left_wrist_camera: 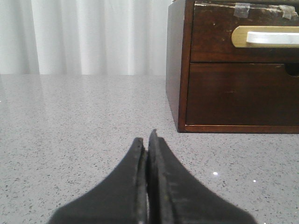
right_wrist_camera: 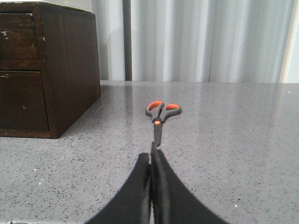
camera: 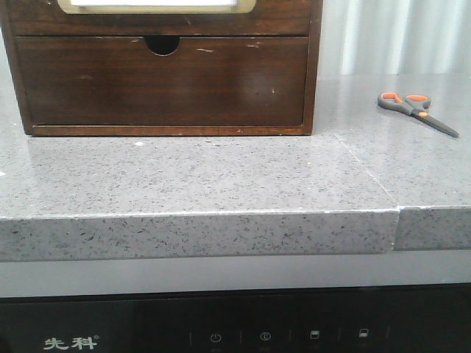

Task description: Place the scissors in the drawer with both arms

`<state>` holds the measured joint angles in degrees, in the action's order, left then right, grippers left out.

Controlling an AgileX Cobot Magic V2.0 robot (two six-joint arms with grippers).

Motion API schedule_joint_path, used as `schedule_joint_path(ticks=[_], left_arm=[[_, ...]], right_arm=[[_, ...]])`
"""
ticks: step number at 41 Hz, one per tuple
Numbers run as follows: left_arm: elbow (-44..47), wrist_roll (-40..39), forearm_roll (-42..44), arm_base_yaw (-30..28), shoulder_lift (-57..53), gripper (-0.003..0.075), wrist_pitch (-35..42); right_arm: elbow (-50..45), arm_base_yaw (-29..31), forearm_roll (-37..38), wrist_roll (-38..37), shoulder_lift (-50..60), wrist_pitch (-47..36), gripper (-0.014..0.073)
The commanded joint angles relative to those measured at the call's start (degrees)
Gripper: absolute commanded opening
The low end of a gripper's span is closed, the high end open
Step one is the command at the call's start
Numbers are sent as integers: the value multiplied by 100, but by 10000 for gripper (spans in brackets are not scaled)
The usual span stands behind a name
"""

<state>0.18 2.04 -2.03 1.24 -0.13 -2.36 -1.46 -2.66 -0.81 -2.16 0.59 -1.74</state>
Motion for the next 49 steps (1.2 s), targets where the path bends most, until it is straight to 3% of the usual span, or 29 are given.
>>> schedule_joint_path(ticks=[1, 28, 34, 40, 49], left_arm=[[147, -66, -2, 31, -118, -20, 509], [147, -66, -2, 31, -118, -20, 524], [61, -66, 5, 31, -118, -20, 1075], [-540, -66, 5, 31, -91, -20, 922], [-2199, -66, 5, 31, 100, -20, -262]], right_arm=[[-7, -1, -6, 27, 96, -454, -106], [-7, -1, -6, 27, 96, -454, -106], [56, 0, -6, 27, 96, -745, -106], [542, 0, -6, 27, 96, -610, -106], [1887, 0, -6, 32, -142, 529, -106]])
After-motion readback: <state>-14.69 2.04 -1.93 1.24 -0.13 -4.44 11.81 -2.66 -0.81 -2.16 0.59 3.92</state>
